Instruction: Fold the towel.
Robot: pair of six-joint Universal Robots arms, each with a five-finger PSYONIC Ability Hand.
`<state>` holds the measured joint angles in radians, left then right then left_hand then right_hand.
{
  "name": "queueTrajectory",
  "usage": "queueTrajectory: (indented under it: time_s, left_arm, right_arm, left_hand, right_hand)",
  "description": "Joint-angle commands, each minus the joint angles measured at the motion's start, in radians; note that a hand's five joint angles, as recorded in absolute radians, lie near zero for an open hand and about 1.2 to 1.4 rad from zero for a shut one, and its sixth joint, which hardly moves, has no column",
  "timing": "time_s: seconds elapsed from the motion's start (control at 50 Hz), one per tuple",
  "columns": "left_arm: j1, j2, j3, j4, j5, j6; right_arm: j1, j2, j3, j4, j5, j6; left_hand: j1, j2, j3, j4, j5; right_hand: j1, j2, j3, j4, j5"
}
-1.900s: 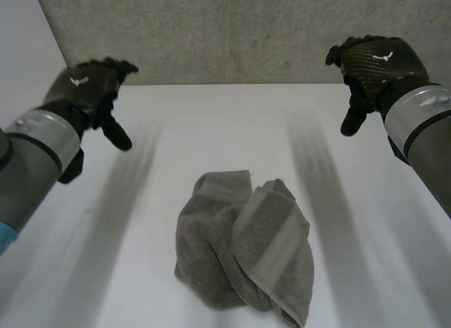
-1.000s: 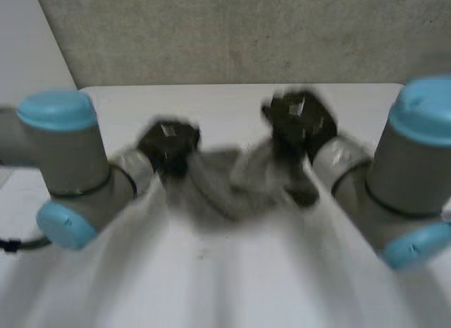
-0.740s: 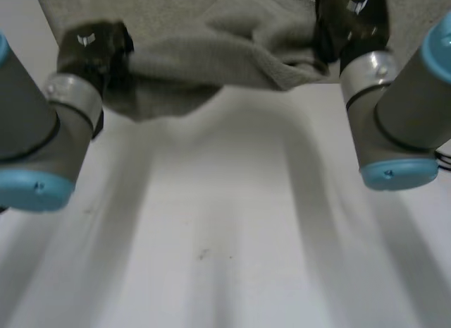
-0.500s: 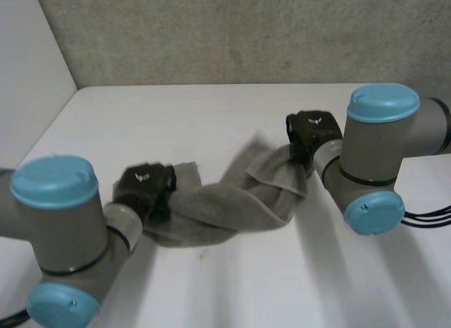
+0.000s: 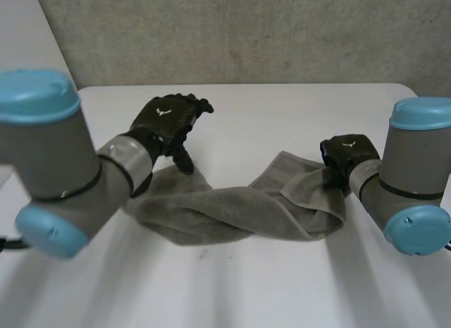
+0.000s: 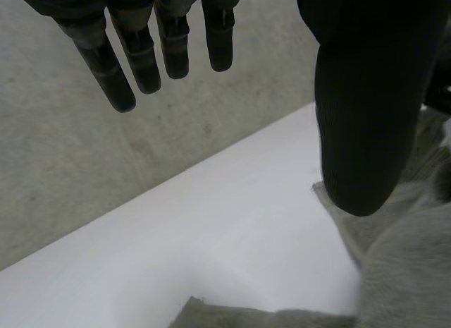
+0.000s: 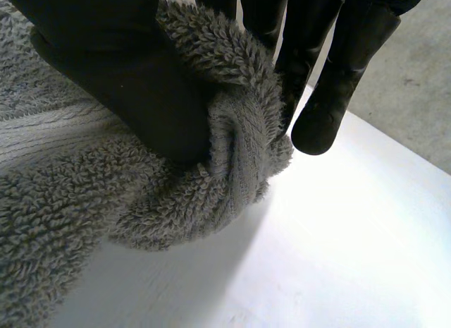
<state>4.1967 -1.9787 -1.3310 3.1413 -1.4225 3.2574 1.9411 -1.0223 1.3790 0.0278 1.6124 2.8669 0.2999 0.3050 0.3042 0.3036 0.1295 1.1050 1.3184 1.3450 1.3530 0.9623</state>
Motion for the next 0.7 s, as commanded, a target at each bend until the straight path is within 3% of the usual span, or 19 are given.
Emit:
queueTrajectory:
  time_s: [0.02, 0.14, 0.34, 0.38, 0.4, 0.44, 0.46, 0.5, 0.62, 0.7]
  left_arm:
    - [0.032, -0.362, 0.387, -0.291, 0.077, 0.188]
    - [0.055, -0.518, 0.553, -0.415, 0.074, 0.237]
    - [0.055, -0.569, 0.556, -0.446, 0.076, 0.311]
    - [0.055, -0.571, 0.555, -0.452, 0.074, 0.338]
    - [0.055, -0.571, 0.555, -0.452, 0.074, 0.338]
    - [0.057, -0.563, 0.556, -0.454, 0.070, 0.337]
    - [0.057, -0.563, 0.556, -0.454, 0.069, 0.337]
    - [0.057, -0.539, 0.561, -0.446, 0.050, 0.332]
    - [0.055, -0.477, 0.573, -0.354, -0.032, 0.318]
    - [0.057, -0.408, 0.578, -0.192, -0.081, 0.282]
  right_arm:
    - [0.002, 0.004, 0.014, -0.012, -0.003, 0.000]
    - [0.002, 0.007, 0.017, -0.012, -0.003, 0.000]
    - [-0.004, 0.007, 0.022, -0.019, -0.003, -0.001]
    - [-0.005, 0.007, 0.022, -0.019, -0.003, -0.003]
    - [-0.004, 0.007, 0.022, -0.019, -0.003, -0.003]
    - [-0.004, 0.007, 0.022, -0.019, -0.003, -0.003]
    - [-0.005, 0.007, 0.022, -0.020, -0.003, -0.003]
    - [-0.005, 0.008, 0.020, -0.020, -0.002, -0.004]
    - [-0.004, 0.007, -0.004, -0.046, -0.002, -0.009]
    - [0.010, 0.004, -0.069, -0.106, 0.000, 0.005]
  left_hand:
    - [0.055, 0.049, 0.050, 0.051, 0.050]
    - [0.052, 0.046, 0.047, 0.048, 0.047]
    - [0.087, 0.082, 0.083, 0.083, 0.083]
    - [0.346, 0.341, 0.342, 0.343, 0.342]
    - [0.348, 0.343, 0.344, 0.344, 0.344]
    - [0.807, 0.801, 0.802, 0.803, 0.802]
    - [0.809, 0.804, 0.805, 0.805, 0.805]
    - [1.095, 1.090, 1.091, 1.092, 1.091]
    - [1.096, 1.091, 1.092, 1.093, 1.092]
    - [1.096, 1.091, 1.092, 1.093, 1.092]
  right_hand:
    - [0.291, 0.078, 0.051, 0.043, 0.259]
    - [0.291, 0.078, 0.051, 0.043, 0.259]
    - [0.291, 0.078, 0.051, 0.043, 0.259]
    - [0.291, 0.078, 0.051, 0.043, 0.259]
    - [0.291, 0.078, 0.051, 0.043, 0.259]
    - [0.291, 0.078, 0.051, 0.043, 0.259]
    - [0.291, 0.078, 0.051, 0.043, 0.259]
    - [0.291, 0.078, 0.051, 0.043, 0.259]
    - [0.291, 0.078, 0.051, 0.043, 0.259]
    - [0.291, 0.078, 0.051, 0.043, 0.259]
